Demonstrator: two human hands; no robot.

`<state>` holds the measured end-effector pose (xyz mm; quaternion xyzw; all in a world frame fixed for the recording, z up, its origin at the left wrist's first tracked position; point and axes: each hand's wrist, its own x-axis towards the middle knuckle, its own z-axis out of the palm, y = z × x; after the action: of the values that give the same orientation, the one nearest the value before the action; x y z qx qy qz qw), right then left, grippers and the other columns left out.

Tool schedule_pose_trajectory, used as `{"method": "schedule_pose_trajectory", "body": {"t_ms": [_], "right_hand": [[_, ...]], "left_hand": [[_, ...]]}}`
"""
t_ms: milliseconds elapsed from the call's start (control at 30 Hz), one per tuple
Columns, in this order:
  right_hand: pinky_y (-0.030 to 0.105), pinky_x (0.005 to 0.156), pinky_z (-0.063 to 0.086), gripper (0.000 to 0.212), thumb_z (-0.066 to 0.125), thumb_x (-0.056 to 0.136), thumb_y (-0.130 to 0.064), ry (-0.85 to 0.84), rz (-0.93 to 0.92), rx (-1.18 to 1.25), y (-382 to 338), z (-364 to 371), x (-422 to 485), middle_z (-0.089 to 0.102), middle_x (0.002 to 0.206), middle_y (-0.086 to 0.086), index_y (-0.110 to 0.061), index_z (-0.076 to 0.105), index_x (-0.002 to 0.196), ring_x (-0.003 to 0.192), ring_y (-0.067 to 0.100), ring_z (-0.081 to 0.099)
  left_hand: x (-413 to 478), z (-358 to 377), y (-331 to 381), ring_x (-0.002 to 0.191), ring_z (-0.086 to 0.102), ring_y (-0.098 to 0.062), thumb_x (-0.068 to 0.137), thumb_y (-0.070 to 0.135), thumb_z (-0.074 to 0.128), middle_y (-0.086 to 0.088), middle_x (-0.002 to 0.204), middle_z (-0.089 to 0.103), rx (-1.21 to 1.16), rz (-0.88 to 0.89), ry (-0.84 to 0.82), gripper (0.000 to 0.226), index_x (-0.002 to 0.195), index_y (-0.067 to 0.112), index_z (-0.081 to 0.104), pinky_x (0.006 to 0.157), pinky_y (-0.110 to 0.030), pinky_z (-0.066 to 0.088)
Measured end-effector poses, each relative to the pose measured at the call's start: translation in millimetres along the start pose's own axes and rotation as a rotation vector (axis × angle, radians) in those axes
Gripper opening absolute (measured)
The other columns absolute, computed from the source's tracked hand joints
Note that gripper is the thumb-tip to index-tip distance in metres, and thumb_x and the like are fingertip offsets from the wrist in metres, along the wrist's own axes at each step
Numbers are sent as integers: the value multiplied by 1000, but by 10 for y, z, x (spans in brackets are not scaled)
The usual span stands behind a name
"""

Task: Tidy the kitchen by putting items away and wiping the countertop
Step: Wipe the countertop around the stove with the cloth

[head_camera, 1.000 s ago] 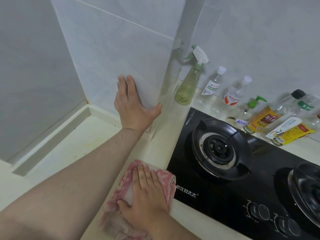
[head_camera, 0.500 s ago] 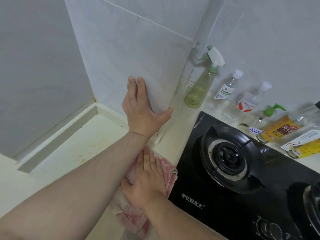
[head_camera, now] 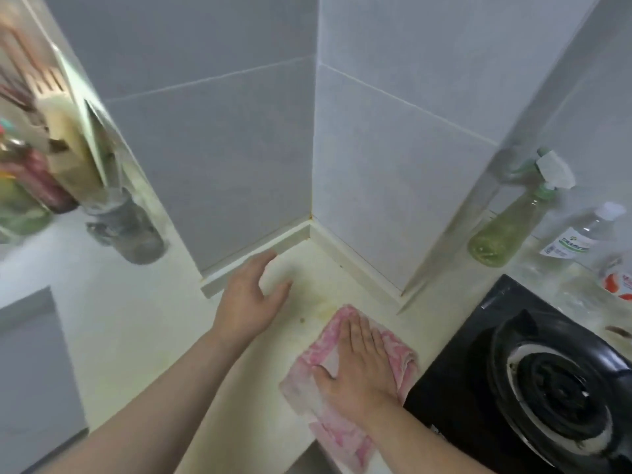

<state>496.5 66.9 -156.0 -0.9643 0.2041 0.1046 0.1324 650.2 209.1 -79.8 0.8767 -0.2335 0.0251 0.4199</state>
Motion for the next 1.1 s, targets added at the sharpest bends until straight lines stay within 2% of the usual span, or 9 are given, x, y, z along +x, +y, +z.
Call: {"method": "schedule_pose_trajectory", "body": {"t_ms": [167,267,400,500,600,833,933,1000,1100], "right_hand": [[36,117,-14,101,15,83,-74,27,-75,-30,25,-9,-35,-21,164,7,-11,-17,155,150,18,-21],[29,108,-28,101,4,78,-73,54,-81,-27,-30,-23,-107,-20,164,7,-10,-14,155,150,18,-19],[32,105,-29,109,-2,76,-83,12,-85,-42,-95,-27,-109,-22,158,13,-2,-19,146,149,20,-16],[39,114,6,113,14,81,-83,-56,-90,-63,-70,75,-52,38,150,26,9,40,142,138,35,43],[40,111,16,110,22,82,-82,-137,-97,-63,-72,163,36,51,141,26,10,56,131,129,36,54],[46,108,25,109,47,70,-79,-26,-164,-114,-240,126,424,51,141,27,10,55,132,131,36,52],[42,119,3,114,32,79,-80,4,-168,-94,-386,-4,619,16,160,26,7,19,151,151,34,15],[41,122,-9,113,19,82,-82,-1,-138,-73,-483,-41,783,-9,164,20,2,-6,154,152,29,-10],[43,123,-9,114,14,82,-84,21,-99,-72,-622,-50,987,-10,164,20,2,-8,154,152,28,-12]], "left_hand": [[351,-822,-34,103,49,-17,80,25,73,-4,116,46,-11,-174,456,47,121,14,52,95,-29,45],[679,-1198,145,108,43,-13,74,36,76,-4,122,41,-102,-169,702,73,131,5,43,98,-24,39],[1103,-1368,300,144,26,-13,73,54,73,0,157,27,-183,-97,610,102,152,16,21,119,-26,19],[1263,-1280,283,143,31,-15,76,52,72,-3,155,34,-276,-7,662,99,152,12,24,119,-39,27],[1318,-1222,193,142,35,-20,81,50,70,-7,153,38,-275,22,714,93,151,8,26,116,-43,30],[1411,-1177,66,136,44,-26,83,55,67,-14,146,47,-223,66,789,89,146,2,34,111,-47,37],[1434,-1165,29,135,46,-26,83,57,66,-14,144,48,-200,83,801,89,146,1,35,110,-46,38],[1438,-1158,12,134,47,-25,83,59,64,-14,143,50,-193,88,814,90,145,0,35,109,-43,39],[1447,-1143,-9,130,50,-24,82,60,64,-13,139,53,-197,97,821,90,143,-1,37,107,-40,41]]}}
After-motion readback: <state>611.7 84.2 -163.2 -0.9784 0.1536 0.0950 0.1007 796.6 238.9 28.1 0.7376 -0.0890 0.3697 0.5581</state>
